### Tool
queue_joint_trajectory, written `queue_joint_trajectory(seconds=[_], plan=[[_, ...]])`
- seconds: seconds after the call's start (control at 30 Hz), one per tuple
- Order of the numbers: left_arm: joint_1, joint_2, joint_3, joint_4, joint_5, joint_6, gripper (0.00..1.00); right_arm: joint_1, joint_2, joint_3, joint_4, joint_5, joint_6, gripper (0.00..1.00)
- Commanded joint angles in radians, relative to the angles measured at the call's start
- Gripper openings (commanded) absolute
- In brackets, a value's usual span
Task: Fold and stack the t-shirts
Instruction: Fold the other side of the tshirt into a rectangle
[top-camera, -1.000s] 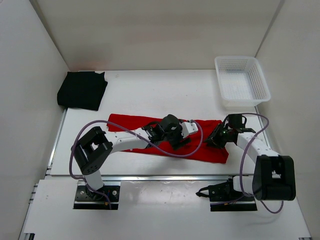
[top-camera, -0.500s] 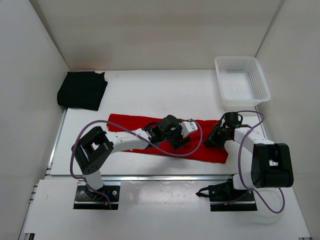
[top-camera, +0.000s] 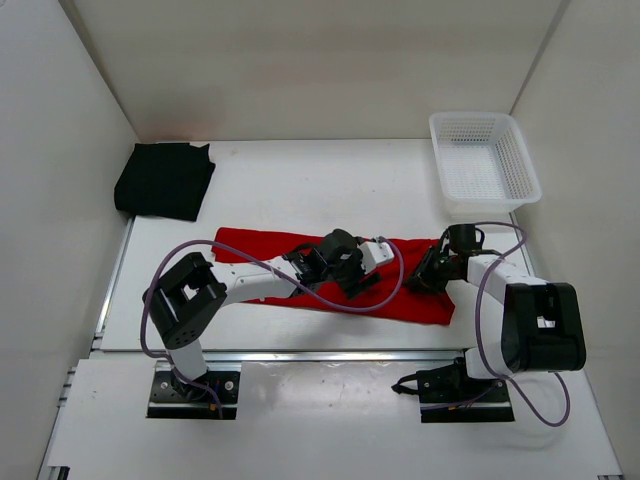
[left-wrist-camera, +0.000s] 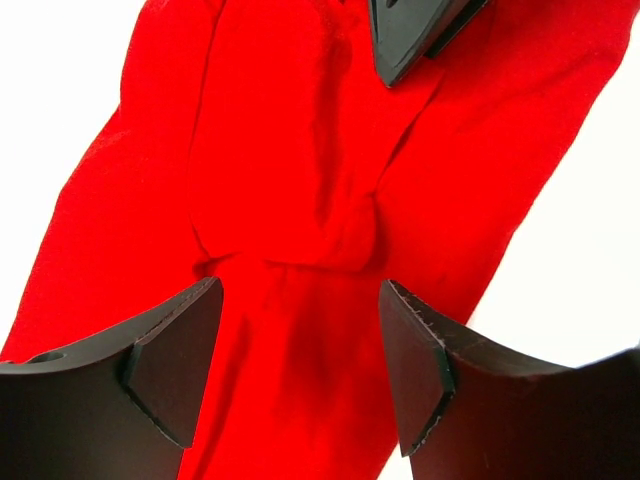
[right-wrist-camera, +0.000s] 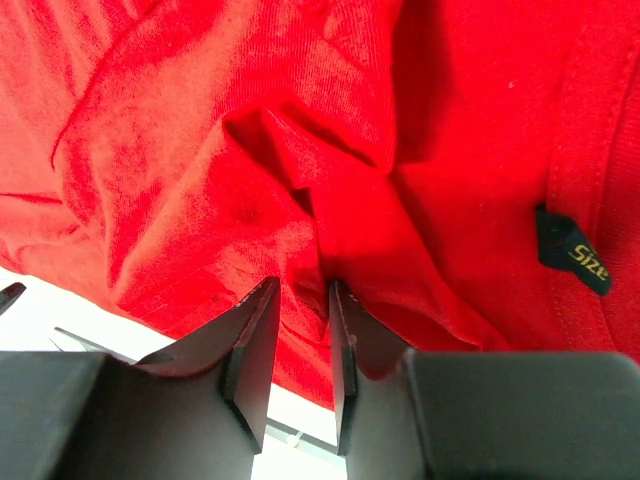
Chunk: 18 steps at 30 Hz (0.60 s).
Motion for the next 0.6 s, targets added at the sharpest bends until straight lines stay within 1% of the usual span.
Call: queue_joint_trajectory(seconds=[0.0, 0.07, 0.13, 0.17, 0.23, 0.3, 0.4, 0.57], plan=[[0.007, -0.027, -0.009, 0.016, -0.007, 0.001, 0.74, 0.003, -0.015, -0.018, 0.015, -0.021, 0.007, 0.23], [0.005, -0.022, -0.009, 0.019, -0.005, 0.001, 0.74, -0.005, -0.026, -0.023, 0.009, -0.026, 0.007, 0.24], [0.005, -0.02, -0.015, 0.019, -0.005, -0.002, 0.75, -0.004, -0.023, -0.034, 0.02, -0.033, 0.013, 0.21], [0.003, -0.02, -0.012, 0.019, -0.004, 0.0, 0.74, -0.005, -0.017, -0.046, 0.035, -0.044, 0.021, 0.19], [0.005, -0.027, -0.015, 0.021, -0.004, 0.001, 0.75, -0.019, 0.004, -0.057, 0.05, -0.067, 0.022, 0.12], [0.005, -0.028, -0.016, 0.018, -0.007, 0.0, 0.75, -0.019, 0.021, -0.07, 0.072, -0.089, 0.028, 0.01], [0.008, -0.034, -0.018, 0.012, -0.002, 0.011, 0.75, -0.051, 0.009, -0.052, 0.061, -0.112, 0.031, 0.0], [0.013, -0.034, -0.024, 0.013, -0.013, 0.009, 0.75, -0.089, -0.121, -0.021, -0.014, -0.092, 0.034, 0.0]])
